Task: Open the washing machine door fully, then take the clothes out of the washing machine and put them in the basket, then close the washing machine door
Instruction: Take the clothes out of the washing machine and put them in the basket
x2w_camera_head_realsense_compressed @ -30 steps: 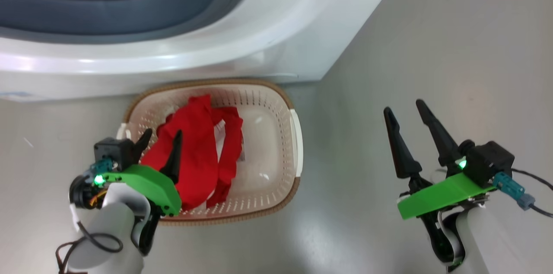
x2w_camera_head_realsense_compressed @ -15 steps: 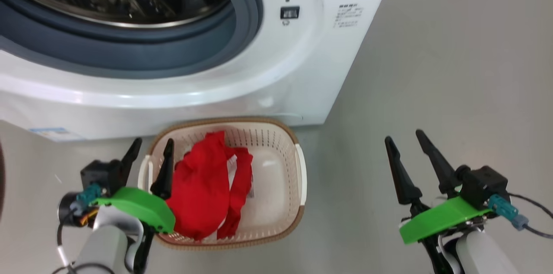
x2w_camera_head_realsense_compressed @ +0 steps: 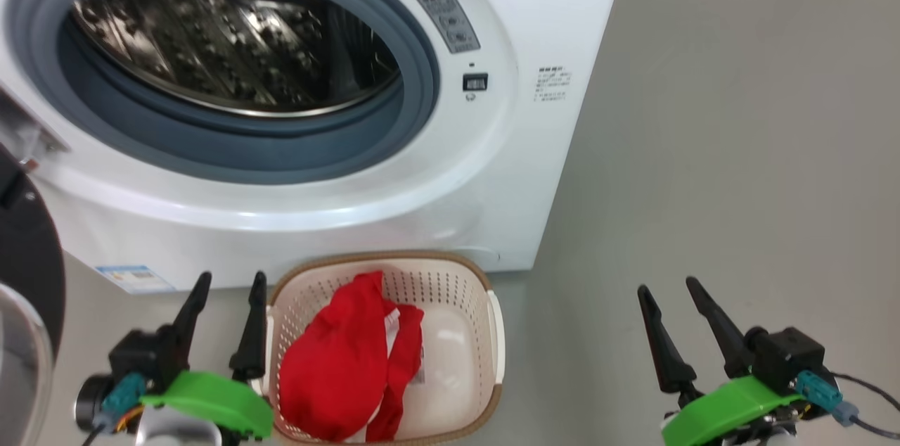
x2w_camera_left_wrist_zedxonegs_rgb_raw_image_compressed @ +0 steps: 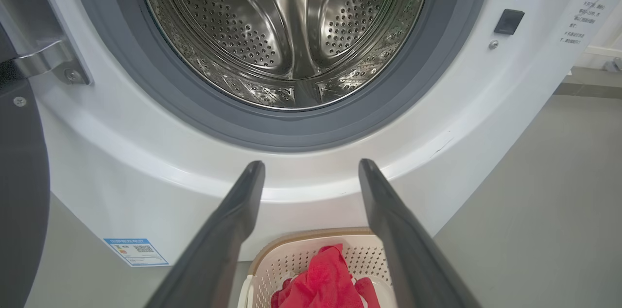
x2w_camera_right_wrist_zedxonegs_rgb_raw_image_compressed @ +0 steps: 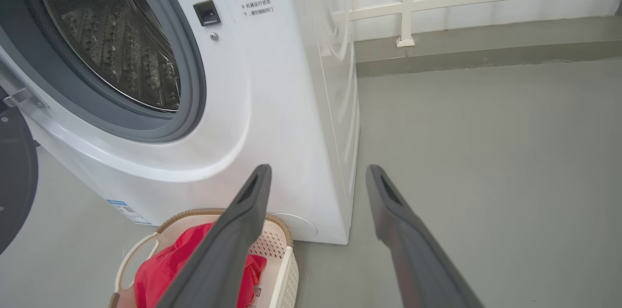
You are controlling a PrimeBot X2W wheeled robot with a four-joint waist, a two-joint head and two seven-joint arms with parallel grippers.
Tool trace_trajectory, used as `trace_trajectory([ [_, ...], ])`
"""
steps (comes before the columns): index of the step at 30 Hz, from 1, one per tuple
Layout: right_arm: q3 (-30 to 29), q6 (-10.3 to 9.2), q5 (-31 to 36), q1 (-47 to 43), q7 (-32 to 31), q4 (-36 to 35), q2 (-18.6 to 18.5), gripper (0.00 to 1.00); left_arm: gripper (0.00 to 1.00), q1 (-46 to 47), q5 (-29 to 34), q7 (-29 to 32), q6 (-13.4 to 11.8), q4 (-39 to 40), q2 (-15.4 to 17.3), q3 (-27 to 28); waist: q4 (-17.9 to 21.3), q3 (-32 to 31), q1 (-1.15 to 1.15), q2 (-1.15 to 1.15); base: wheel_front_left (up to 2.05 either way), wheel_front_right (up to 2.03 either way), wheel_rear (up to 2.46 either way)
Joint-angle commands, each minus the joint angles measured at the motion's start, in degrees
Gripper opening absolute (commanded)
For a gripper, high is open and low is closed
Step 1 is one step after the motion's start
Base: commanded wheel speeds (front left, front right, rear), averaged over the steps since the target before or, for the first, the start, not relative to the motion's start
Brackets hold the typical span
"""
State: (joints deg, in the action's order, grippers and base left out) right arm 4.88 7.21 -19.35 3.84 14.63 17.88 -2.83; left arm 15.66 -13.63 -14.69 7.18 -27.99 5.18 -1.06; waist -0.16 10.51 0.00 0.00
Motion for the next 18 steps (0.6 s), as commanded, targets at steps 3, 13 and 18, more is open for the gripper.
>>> trace_trajectory([
  [3,0.8,0.28,1.3,-1.4,0.4,-1.2,0.0,1.0,1.0,-3.0,0.9,-0.3,0.3,4.5,0.7,3.2,-0.6,-3.6,0.0,0.0,0.0,0.0,0.0],
  [13,-1.0,0.28,1.5,-6.6,0.4,-2.1,0.0,1.0,1.0,-12.3,1.8,-0.3,0.3,12.2,-0.2,5.8,-1.1,-8.3,0.0,0.0,0.0,0.0,0.0],
  [18,-1.9,0.28,1.4,-8.9,0.4,-2.7,-0.1,1.0,1.0,-16.4,2.5,-0.3,0.3,15.1,-0.5,7.1,-1.1,-9.8,0.0,0.0,0.0,0.0,0.0],
])
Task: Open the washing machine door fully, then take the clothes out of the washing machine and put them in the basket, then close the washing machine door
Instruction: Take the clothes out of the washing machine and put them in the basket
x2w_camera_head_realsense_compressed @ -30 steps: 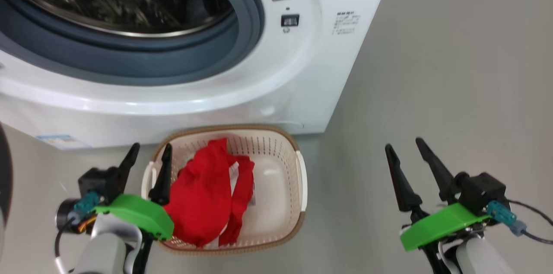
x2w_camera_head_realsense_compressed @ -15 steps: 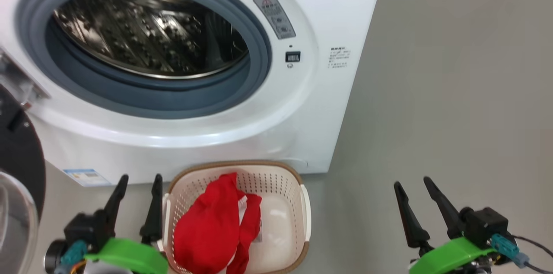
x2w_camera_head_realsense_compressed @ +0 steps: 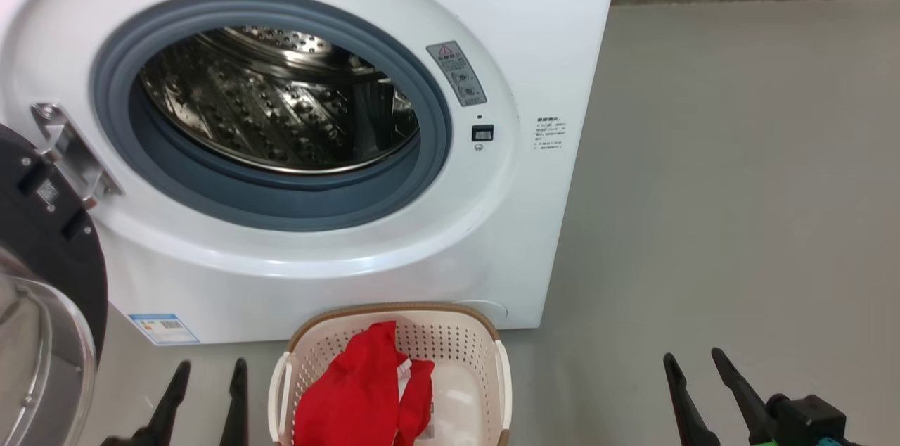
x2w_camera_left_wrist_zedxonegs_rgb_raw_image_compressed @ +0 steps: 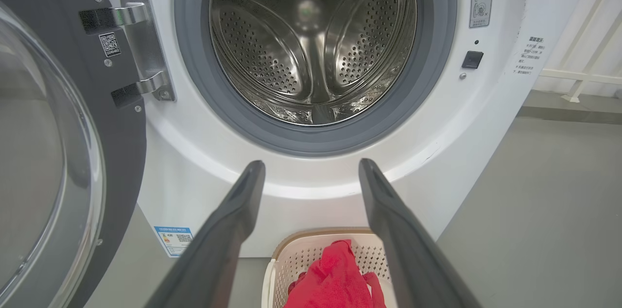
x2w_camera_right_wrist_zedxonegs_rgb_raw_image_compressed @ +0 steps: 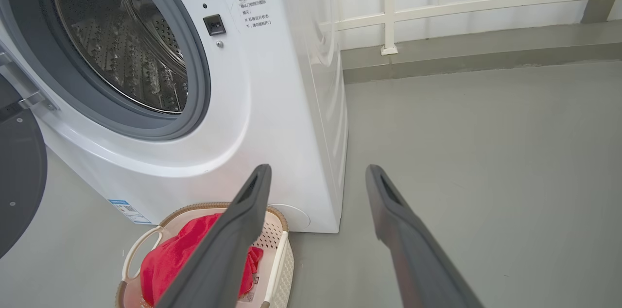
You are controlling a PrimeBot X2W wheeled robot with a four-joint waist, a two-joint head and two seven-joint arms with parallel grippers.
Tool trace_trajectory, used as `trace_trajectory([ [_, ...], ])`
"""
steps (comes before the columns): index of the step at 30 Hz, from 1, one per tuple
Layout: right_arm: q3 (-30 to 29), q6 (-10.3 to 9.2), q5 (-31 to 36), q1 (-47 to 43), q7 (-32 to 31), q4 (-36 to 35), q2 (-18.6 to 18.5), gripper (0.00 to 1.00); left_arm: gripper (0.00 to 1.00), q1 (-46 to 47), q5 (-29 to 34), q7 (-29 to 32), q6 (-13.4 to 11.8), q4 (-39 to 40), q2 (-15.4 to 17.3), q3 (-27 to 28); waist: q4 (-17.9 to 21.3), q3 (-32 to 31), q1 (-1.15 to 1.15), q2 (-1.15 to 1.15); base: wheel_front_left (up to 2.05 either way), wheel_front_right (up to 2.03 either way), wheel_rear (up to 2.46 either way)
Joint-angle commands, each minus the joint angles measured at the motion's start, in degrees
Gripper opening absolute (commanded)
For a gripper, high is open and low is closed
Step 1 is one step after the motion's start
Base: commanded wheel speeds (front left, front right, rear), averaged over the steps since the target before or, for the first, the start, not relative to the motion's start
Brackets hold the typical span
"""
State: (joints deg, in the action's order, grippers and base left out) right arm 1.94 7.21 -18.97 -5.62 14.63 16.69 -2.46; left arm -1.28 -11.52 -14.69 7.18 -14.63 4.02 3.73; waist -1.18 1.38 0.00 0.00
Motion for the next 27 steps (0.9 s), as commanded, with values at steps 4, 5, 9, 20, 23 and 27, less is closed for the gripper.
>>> trace_trajectory([
  [4,0.5,0.28,1.0,-0.8,0.4,-2.3,-0.6,1.0,1.0,-1.9,0.3,-0.3,0.3,3.4,0.4,3.0,-0.2,-1.2,0.0,0.0,0.0,0.0,0.0],
  [5,0.2,0.28,1.0,-1.3,0.4,-2.6,-0.6,1.0,1.0,-2.9,0.0,-0.3,0.3,4.3,0.3,3.2,-0.2,-1.4,0.0,0.0,0.0,0.0,0.0],
  [9,0.0,0.28,1.0,-1.8,0.4,-2.9,-0.6,1.0,1.0,-3.9,-0.1,-0.3,0.3,4.9,0.3,3.9,-0.3,-1.5,0.0,0.0,0.0,0.0,0.0],
  [20,0.0,0.28,1.0,-2.3,0.4,-2.9,-0.5,1.0,1.0,-4.5,0.4,-0.3,0.3,5.6,-0.2,4.2,-0.3,-1.5,0.0,0.0,0.0,0.0,0.0],
  [23,-0.1,0.28,1.0,-2.3,0.4,-2.9,-0.5,1.0,1.0,-4.4,0.6,-0.3,0.3,5.6,-0.3,4.2,-0.3,-1.5,0.0,0.0,0.0,0.0,0.0],
  [27,-0.1,0.28,1.0,-2.3,0.4,-2.8,-0.5,1.0,1.0,-4.3,0.7,-0.3,0.3,5.7,-0.4,4.2,-0.3,-1.5,0.0,0.0,0.0,0.0,0.0],
])
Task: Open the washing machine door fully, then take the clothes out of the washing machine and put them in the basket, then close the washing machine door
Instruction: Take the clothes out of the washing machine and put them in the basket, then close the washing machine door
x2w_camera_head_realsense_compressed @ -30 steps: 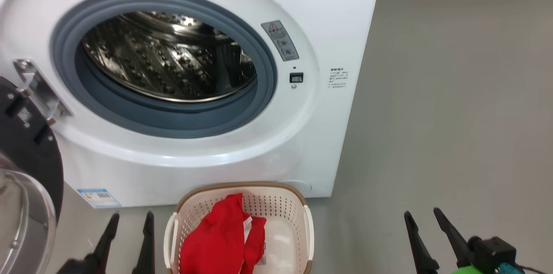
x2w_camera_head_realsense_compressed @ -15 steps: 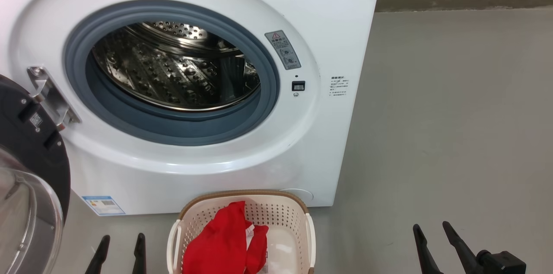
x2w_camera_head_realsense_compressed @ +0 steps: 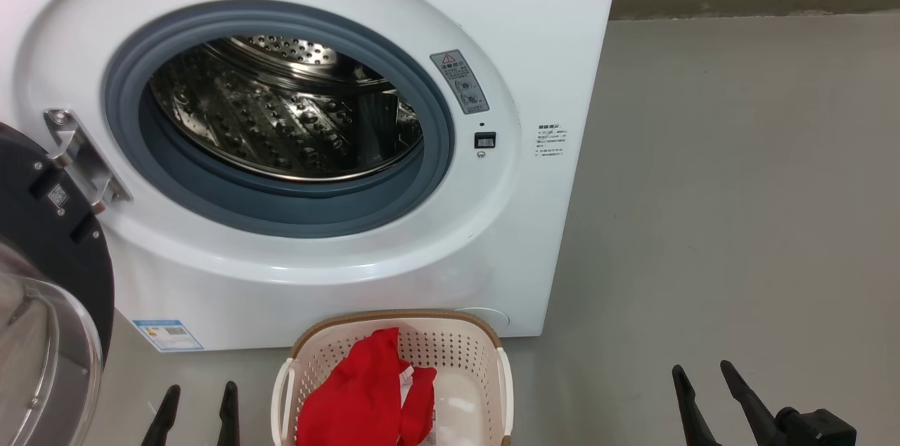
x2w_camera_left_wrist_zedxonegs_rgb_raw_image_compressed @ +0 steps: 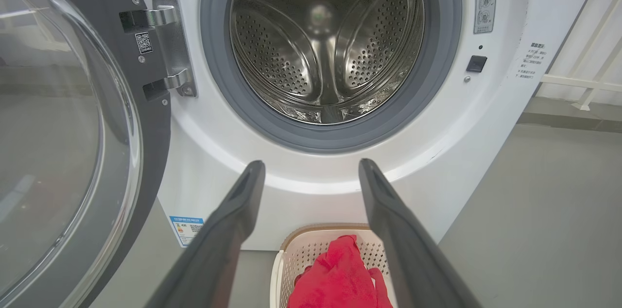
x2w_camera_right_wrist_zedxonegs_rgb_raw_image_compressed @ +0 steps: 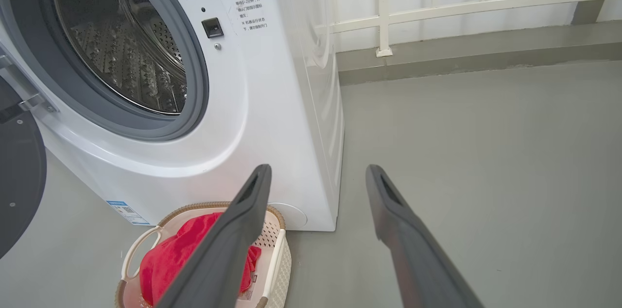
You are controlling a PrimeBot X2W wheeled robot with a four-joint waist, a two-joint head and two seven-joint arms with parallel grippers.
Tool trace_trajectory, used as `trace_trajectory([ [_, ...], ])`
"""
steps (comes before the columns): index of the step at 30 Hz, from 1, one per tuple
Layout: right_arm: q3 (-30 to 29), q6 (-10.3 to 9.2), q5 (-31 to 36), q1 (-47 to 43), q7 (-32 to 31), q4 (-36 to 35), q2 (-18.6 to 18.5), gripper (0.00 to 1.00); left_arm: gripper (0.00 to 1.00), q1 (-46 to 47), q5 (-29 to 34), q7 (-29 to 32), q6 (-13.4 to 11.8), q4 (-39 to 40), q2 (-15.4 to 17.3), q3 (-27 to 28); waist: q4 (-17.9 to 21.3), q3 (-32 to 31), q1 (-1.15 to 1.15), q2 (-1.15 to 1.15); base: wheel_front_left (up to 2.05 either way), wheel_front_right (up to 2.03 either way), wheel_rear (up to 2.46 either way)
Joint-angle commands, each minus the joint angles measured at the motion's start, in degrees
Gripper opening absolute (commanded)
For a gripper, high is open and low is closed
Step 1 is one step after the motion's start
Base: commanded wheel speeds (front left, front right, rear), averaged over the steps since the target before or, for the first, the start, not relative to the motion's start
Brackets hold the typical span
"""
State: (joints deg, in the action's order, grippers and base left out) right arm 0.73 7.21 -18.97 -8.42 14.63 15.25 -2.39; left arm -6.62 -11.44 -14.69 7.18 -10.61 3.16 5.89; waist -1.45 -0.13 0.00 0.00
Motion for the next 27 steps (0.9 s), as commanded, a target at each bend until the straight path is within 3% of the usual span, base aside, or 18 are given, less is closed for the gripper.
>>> trace_trajectory([
  [1,1.1,0.28,1.0,0.5,0.4,-1.4,-0.6,1.0,1.0,1.1,0.6,-0.3,0.3,1.8,0.4,2.1,0.0,0.0,0.0,0.0,0.0,0.0,0.0],
  [27,1.1,0.28,0.8,0.6,0.4,-1.2,-0.5,1.0,1.0,0.9,1.0,-0.3,0.3,2.4,-0.1,3.2,-0.3,0.2,0.0,0.0,-0.09,0.09,0.0],
])
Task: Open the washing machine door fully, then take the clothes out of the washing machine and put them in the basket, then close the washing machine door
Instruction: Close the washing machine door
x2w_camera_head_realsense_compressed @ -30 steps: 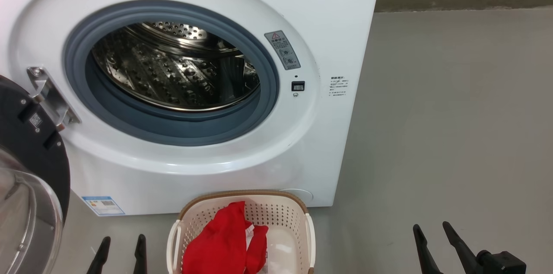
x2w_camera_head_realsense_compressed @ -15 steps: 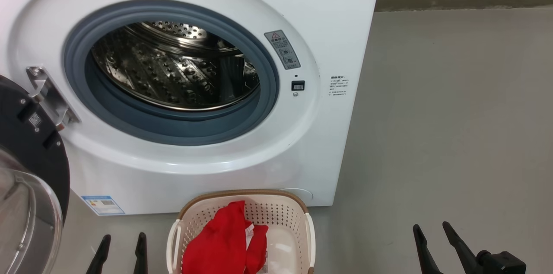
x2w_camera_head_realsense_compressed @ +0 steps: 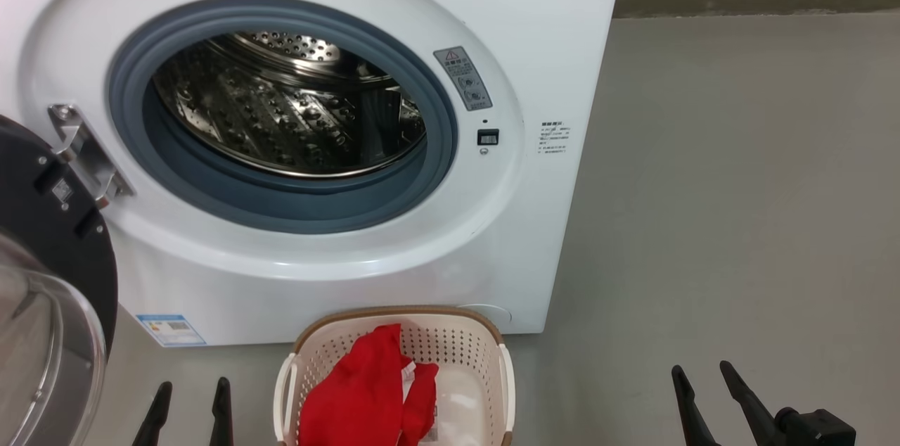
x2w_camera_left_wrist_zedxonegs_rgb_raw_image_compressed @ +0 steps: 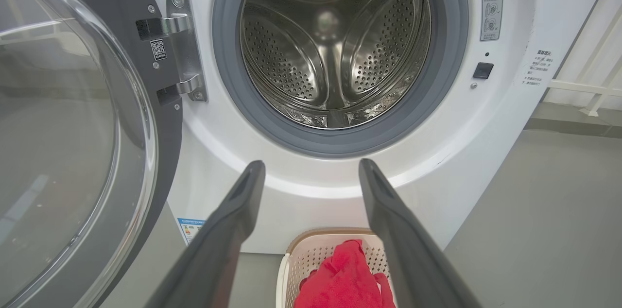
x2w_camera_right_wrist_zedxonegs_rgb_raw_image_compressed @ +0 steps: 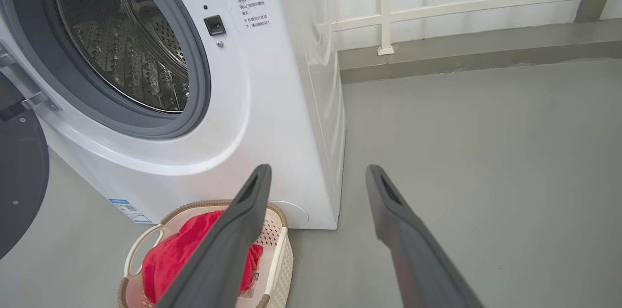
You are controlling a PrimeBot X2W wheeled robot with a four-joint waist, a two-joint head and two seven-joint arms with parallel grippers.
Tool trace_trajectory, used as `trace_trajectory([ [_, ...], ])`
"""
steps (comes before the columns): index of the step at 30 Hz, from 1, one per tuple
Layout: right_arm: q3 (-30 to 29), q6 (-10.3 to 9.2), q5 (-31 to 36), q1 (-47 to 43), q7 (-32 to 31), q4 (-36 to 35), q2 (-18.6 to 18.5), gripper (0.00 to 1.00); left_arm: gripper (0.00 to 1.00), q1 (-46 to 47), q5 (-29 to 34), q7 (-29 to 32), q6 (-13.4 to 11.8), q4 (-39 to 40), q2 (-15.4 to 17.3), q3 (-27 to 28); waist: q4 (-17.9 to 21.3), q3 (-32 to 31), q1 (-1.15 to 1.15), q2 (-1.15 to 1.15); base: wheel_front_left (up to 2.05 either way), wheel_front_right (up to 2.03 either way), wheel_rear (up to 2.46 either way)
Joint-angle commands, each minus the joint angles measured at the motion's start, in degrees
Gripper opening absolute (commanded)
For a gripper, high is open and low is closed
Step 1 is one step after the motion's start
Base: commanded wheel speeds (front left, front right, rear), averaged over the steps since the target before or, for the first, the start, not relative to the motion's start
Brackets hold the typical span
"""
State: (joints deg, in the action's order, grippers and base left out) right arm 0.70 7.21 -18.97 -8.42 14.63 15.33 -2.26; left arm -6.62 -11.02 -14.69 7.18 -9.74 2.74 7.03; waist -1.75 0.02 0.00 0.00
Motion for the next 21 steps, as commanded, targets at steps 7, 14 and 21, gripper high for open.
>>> trace_trajectory([
  [7,1.0,0.28,0.9,0.5,0.4,-1.4,-0.6,1.0,1.0,1.0,0.7,-0.3,0.3,1.4,0.2,1.8,-0.3,0.2,0.0,0.0,-1.25,1.25,0.0],
  [14,1.1,0.28,0.8,0.5,0.4,-1.4,-0.6,1.0,1.0,1.0,0.4,-0.3,0.3,1.6,0.2,1.8,-0.4,0.3,0.0,0.0,-1.95,1.95,0.0],
  [21,1.2,0.28,0.7,0.5,0.4,-1.3,-0.6,1.0,1.0,0.8,-0.1,-0.3,0.3,1.6,0.2,1.5,-0.5,0.2,0.0,0.0,-1.35,1.35,0.0],
])
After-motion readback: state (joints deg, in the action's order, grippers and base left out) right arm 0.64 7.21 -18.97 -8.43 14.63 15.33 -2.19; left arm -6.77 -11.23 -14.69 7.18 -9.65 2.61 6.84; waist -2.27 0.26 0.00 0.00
